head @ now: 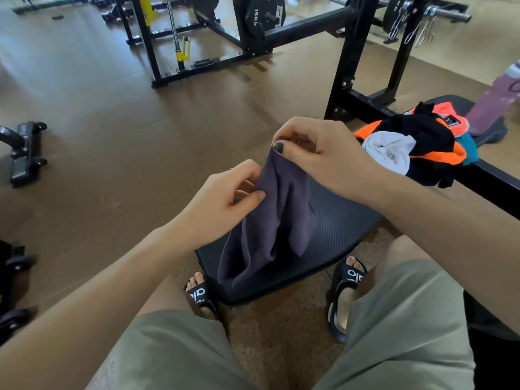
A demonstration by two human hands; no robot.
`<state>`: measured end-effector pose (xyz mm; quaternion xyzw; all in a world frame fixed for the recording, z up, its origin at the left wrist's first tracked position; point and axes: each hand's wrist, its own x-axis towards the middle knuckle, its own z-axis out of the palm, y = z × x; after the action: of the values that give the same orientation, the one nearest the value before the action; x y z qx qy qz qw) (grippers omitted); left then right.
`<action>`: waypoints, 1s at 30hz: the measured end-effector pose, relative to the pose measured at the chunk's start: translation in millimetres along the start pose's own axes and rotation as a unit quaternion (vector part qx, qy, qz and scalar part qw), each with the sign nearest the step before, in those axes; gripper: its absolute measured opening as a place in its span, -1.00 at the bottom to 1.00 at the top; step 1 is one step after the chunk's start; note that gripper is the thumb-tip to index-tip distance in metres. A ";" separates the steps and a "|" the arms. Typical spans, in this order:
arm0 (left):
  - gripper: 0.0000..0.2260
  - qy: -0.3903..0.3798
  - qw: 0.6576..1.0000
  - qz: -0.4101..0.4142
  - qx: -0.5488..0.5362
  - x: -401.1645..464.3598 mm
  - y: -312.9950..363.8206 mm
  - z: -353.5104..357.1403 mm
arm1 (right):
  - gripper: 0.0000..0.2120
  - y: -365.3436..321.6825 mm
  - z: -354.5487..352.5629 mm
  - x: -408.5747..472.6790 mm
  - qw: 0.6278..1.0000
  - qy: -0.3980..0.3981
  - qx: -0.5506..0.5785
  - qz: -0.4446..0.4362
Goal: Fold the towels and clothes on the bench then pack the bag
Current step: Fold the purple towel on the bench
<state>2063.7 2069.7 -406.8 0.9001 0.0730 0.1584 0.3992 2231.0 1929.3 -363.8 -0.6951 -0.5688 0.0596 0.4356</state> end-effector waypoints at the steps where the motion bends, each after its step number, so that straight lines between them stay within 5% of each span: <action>1: -0.96 0.001 0.999 0.007 0.034 -0.6 -3.0 0.5 | -0.90 -0.3 -0.5 0.4 1.000 0.002 0.000 -0.001; 10: -0.79 -0.082 0.968 0.006 0.239 -17.6 -31.6 -4.0 | -0.90 15.0 -18.2 9.4 0.995 0.084 -0.044 0.042; 17: -0.86 -0.096 0.940 -0.042 0.325 -25.5 -54.4 -25.5 | -0.88 56.7 -31.9 8.9 0.979 0.144 -0.074 0.124; 23: -0.93 -0.049 0.941 -0.020 0.335 -21.5 -63.3 -42.0 | -0.88 68.3 -32.1 4.4 0.973 0.156 -0.061 0.157; 30: -0.85 0.043 0.937 0.003 0.347 -5.9 -56.1 -75.1 | -0.89 71.7 -48.1 9.1 0.944 0.211 0.104 0.230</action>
<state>2032.1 2158.1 -402.3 0.9752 0.1379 0.1632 0.0580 2314.9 1913.0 -378.8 -0.7545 -0.2789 0.0692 0.5901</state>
